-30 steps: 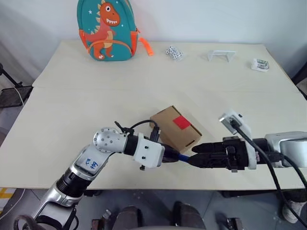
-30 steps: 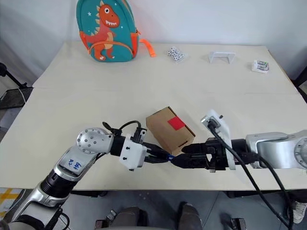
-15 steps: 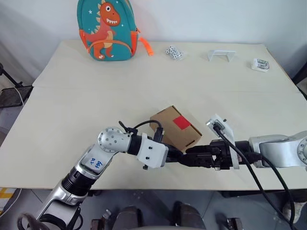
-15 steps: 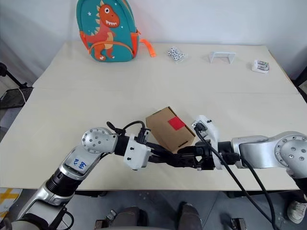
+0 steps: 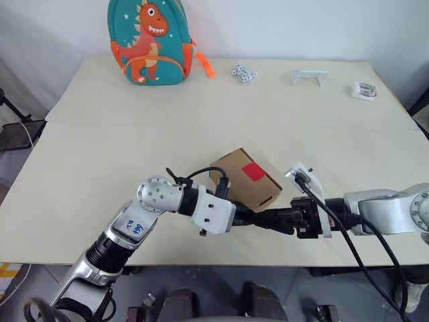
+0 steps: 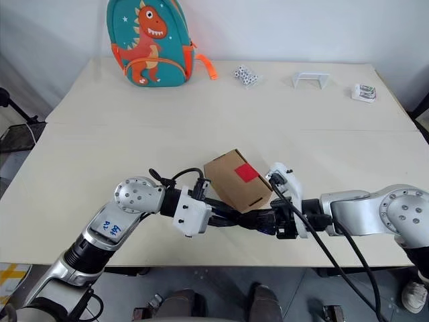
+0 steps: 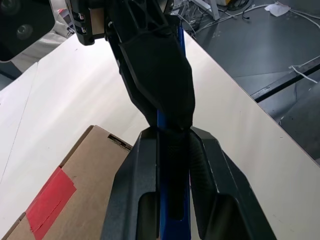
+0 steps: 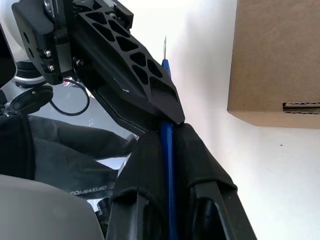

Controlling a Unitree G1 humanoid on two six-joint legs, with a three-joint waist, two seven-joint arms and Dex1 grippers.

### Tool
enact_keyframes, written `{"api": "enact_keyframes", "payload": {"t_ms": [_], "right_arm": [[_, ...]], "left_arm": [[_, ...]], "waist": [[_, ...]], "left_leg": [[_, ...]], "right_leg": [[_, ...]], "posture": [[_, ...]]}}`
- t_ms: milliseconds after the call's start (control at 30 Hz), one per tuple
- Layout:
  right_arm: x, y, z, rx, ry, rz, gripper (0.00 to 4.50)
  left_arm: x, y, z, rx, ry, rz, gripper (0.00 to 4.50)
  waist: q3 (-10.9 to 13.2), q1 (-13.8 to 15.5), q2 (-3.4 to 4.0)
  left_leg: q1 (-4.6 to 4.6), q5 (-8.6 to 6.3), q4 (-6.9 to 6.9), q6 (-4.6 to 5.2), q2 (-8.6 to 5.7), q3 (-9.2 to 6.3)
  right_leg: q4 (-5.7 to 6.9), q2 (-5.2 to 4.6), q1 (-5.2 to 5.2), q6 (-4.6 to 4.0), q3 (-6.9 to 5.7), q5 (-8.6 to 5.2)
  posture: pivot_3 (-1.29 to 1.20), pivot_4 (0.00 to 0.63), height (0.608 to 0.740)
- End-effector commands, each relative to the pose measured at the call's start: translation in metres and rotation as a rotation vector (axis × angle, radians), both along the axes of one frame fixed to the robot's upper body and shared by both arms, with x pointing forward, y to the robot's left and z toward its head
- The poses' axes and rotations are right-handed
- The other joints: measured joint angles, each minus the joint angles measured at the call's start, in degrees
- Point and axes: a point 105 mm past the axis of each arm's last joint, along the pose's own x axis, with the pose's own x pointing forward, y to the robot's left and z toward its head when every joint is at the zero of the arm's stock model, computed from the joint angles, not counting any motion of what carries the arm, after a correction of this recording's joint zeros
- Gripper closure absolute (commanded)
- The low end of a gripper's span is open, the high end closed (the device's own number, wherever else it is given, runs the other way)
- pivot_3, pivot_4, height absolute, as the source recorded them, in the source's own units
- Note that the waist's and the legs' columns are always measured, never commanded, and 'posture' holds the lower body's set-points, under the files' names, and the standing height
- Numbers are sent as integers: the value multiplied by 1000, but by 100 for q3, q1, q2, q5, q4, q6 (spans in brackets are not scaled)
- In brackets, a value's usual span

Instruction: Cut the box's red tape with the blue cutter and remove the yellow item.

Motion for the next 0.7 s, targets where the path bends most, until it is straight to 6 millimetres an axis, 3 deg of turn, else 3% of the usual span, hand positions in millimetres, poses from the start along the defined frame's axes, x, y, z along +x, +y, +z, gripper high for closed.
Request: {"api": "enact_keyframes", "payload": {"t_ms": [33, 333, 433, 533, 600, 667, 700], "right_arm": [[-3, 2, 4, 27, -1, 19, 4472], [-5, -2, 7, 50, -5, 16, 4472], [-6, -3, 14, 76, -26, 23, 4472], [-7, -8, 32, 125, -93, 24, 4472], [-8, -12, 36, 131, -105, 17, 4472], [-6, -20, 48, 145, -158, -12, 4472], [0, -28, 57, 147, -200, -67, 4472]], "left_arm": [[-2, -2, 11, -60, -5, -5, 2767], [0, 16, 32, -178, 52, 54, 38], [-15, 39, 42, -236, 168, 30, 0], [-25, 103, 43, -232, 395, 174, 0], [-30, 123, 41, -210, 457, 226, 0], [-20, 145, 39, -252, 497, 339, 180], [-4, 156, 42, -350, 508, 427, 374]], "waist": [[0, -1, 0], [0, -4, 0], [0, -12, 0], [4, -89, 6], [6, -94, 11], [8, -26, 13], [9, 19, 15]], "left_leg": [[0, 0, 0, 0, 0, 0], [0, 0, 0, 0, 1, -1], [0, 0, -1, 0, 4, -7], [5, -5, -5, -9, 20, -25], [11, -9, -5, -17, 33, -30], [11, -10, -4, -18, 33, -20], [12, -12, -2, -15, 30, -16]], "right_leg": [[0, 0, 0, 0, 0, 0], [1, 0, 0, 0, 0, 0], [1, 0, -1, 0, 1, 0], [3, 11, -8, 0, 5, 0], [12, 25, -11, -1, 3, -1], [5, 27, -7, -2, 3, -1], [-1, 26, -2, -2, 5, -1]], "posture": [[0, 150, 740], [0, 150, 740], [0, 150, 740], [0, 150, 740], [0, 150, 740], [0, 150, 740], [0, 150, 740]]}}
